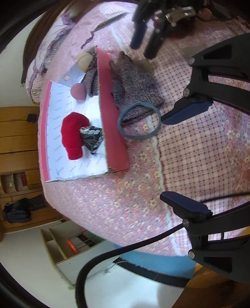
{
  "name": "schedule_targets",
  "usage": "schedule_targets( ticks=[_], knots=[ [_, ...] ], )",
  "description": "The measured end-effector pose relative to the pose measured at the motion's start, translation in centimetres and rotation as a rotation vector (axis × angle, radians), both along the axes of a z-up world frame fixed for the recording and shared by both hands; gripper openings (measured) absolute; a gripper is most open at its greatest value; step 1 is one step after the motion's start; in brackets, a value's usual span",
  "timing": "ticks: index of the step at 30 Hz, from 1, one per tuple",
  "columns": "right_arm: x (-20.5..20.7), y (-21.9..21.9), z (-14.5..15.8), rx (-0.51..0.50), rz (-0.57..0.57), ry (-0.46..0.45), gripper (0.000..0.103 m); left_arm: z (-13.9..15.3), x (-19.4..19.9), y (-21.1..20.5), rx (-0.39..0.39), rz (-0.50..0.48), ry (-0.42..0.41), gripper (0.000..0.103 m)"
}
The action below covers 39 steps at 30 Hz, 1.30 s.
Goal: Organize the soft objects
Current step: 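Grasp the blue-grey hair band with the left gripper while the right gripper grasps a small beige item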
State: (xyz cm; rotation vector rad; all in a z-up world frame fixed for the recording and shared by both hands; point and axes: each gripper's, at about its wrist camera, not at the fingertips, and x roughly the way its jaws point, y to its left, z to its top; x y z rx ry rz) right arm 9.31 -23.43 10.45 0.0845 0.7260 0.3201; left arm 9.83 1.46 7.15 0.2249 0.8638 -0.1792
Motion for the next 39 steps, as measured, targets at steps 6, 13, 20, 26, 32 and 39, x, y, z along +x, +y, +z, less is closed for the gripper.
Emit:
schedule_targets(
  ticks=[6, 13, 20, 26, 32, 39],
  knots=[
    [0.7, 0.9, -1.1, -0.005, 0.013, 0.038, 0.049, -0.7, 0.1, 0.6, -0.112, -0.002, 0.035, 0.075],
    [1.9, 0.9, -1.9, 0.011, 0.003, 0.07, 0.038, 0.0, 0.2, -0.1, -0.191, -0.04, 0.023, 0.075],
    [1.9, 0.5, -2.1, 0.034, -0.008, 0.073, 0.013, -0.4, 0.8, -2.2, -0.204, -0.051, 0.03, 0.075],
    [0.7, -0.4, -1.4, 0.021, -0.002, 0.053, 0.009, -1.4, 2.1, -3.3, -0.152, -0.014, 0.025, 0.075],
    [0.0, -1.7, -1.3, 0.001, -0.023, 0.047, 0.009, -1.9, 3.0, -2.4, -0.107, 0.051, 0.0, 0.075],
    [0.1, -2.6, -3.0, 0.027, -0.034, 0.09, 0.009, -3.2, 3.7, -1.7, -0.087, 0.103, 0.023, 0.075]
  ],
)
